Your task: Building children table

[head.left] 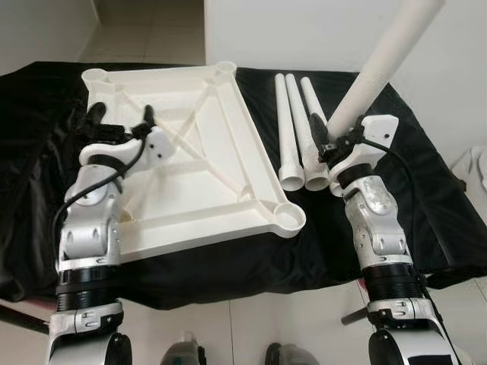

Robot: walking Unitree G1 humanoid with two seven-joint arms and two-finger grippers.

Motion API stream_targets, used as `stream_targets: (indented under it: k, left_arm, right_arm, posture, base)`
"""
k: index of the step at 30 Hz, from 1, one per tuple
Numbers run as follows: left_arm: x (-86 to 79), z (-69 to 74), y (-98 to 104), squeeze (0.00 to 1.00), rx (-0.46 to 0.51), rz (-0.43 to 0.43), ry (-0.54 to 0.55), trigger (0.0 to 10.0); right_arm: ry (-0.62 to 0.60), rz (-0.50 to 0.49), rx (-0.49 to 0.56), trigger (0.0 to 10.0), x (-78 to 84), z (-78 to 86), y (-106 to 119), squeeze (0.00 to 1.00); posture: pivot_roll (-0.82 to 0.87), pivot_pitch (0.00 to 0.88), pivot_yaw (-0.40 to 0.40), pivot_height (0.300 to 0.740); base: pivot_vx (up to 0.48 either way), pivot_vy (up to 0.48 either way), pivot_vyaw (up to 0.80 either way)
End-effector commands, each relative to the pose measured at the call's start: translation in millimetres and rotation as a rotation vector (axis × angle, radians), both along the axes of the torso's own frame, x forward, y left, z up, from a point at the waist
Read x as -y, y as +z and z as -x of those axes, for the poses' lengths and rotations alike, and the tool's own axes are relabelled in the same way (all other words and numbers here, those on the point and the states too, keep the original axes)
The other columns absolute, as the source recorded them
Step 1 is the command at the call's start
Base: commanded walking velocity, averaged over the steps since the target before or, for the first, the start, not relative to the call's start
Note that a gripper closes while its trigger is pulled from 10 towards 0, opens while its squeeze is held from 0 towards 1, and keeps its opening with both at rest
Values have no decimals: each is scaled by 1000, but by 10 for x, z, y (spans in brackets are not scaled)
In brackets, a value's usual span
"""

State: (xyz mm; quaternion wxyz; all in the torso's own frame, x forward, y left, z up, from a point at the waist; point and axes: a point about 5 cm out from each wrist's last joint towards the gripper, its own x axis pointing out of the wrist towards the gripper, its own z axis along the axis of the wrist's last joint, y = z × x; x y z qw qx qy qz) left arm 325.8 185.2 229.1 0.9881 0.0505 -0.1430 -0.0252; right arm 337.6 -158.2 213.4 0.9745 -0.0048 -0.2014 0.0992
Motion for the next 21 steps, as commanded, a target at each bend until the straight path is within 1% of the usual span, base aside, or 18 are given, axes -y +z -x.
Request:
stream_targets:
  k: [1,3,4,6,8,12,13,16,19,21]
  left_arm:
    - [43,26,11,0,7,-31,-61,10000]
    - [121,36,0,0,-2,-72,-140,10000]
    - [121,36,0,0,-2,-72,-140,10000]
    - [179,41,-34,0,-23,-110,-194,10000]
    - [202,33,-70,0,-41,-141,-202,10000]
    - [238,26,-94,0,-58,-154,-230,10000]
    - [295,31,-113,0,-76,-181,-284,10000]
    - [330,40,-123,0,-82,-207,-317,10000]
    - [407,73,-205,0,-130,-298,-440,10000]
    - [425,91,-243,0,-158,-322,-491,10000]
  right_arm:
    - [-15,2,13,10000,48,11,26,0]
    - [-15,5,14,10000,50,9,32,0]
    - [-15,5,14,10000,50,9,32,0]
    - [-15,7,16,10000,52,5,39,0]
    - [-18,13,16,10000,57,2,45,0]
    - [-29,16,8,10000,77,-2,41,0]
    - [-49,20,-6,10000,120,-11,38,0]
    - [-57,20,-10,10000,147,-16,42,0]
    - [-66,23,-18,10000,206,-41,60,0]
    - [-71,20,-22,10000,227,-51,66,0]
  posture:
    - [35,94,-11,740]
    - [35,96,-12,740]
    - [35,96,-12,740]
    - [34,98,-14,740]
    - [34,99,-14,740]
    - [30,101,-13,740]
    - [27,101,-13,740]
    - [27,101,-13,740]
    - [29,99,-13,740]
    - [29,99,-13,740]
  base:
    - [0,0,0]
    - [0,0,0]
    - [0,0,0]
    - [0,0,0]
    - [0,0,0]
    - [0,0,0]
    - [0,0,0]
    - [0,0,0]
    - [0,0,0]
    - [0,0,0]
